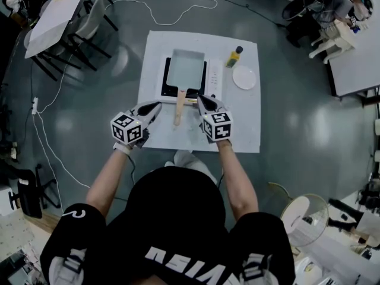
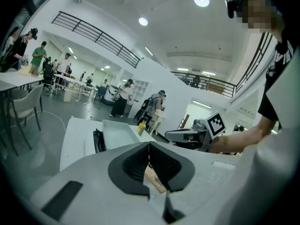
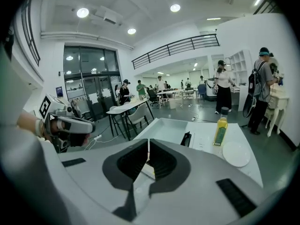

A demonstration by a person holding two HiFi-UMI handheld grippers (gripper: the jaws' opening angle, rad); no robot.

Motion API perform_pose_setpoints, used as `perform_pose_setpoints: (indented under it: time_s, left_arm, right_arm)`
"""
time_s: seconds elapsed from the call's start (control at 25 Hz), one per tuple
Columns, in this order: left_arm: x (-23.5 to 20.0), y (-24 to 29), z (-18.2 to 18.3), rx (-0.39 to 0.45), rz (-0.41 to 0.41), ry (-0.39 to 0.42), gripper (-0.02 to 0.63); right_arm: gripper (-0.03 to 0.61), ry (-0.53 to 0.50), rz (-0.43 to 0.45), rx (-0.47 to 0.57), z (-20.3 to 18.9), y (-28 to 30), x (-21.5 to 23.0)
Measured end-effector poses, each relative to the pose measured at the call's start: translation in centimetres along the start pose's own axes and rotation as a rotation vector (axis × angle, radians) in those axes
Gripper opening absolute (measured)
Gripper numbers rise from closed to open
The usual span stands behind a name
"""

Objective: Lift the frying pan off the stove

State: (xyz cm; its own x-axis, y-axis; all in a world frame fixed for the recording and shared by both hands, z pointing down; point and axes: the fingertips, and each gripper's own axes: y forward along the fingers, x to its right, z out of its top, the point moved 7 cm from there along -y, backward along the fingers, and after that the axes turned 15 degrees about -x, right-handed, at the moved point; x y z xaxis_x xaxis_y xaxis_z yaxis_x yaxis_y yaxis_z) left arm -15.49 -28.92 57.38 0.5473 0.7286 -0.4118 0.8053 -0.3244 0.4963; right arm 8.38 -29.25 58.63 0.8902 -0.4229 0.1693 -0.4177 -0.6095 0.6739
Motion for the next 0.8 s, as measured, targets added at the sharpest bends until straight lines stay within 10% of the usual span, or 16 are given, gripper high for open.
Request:
perform_pose_setpoints:
  time_s: [0.8]
  left_arm:
    - [-1.2,8.9,-5.9,-0.253,-0.28,-0.121,0.204]
  right_arm:
    - [0.277,0.184,0.459,-0.214,-3.9,9.1,0.7]
